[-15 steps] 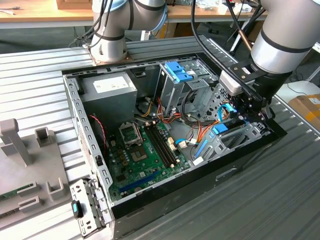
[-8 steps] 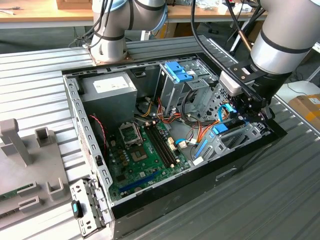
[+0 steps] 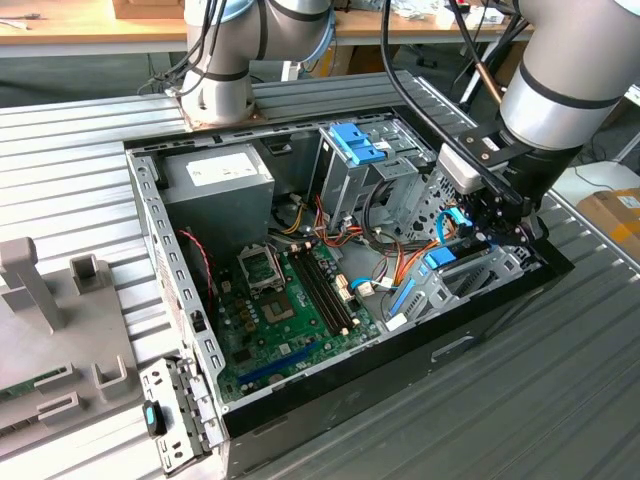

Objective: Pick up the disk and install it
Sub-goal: 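Insert the first disk wire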

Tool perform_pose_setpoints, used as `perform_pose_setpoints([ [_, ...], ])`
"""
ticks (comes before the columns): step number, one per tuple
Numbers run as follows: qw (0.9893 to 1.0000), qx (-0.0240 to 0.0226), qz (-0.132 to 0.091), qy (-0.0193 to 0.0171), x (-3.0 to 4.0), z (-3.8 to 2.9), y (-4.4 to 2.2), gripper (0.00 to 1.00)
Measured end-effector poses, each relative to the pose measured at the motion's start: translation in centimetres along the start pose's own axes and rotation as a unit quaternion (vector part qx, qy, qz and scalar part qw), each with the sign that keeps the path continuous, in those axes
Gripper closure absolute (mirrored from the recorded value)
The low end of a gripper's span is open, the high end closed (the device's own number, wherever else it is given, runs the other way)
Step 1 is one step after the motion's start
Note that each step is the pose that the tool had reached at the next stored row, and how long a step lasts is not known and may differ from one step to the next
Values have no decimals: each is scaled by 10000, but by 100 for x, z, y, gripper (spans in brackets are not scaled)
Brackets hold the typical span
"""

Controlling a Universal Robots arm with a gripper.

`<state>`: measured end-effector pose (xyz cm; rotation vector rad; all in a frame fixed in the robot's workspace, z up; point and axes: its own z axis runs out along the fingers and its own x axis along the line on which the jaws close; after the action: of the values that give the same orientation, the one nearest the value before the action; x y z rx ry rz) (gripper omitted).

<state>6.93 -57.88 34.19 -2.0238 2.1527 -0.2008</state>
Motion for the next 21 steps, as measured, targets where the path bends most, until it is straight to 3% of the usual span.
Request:
perform_pose_setpoints([
  [21,10000,-1,-41,-5,4,-11,-5,84],
])
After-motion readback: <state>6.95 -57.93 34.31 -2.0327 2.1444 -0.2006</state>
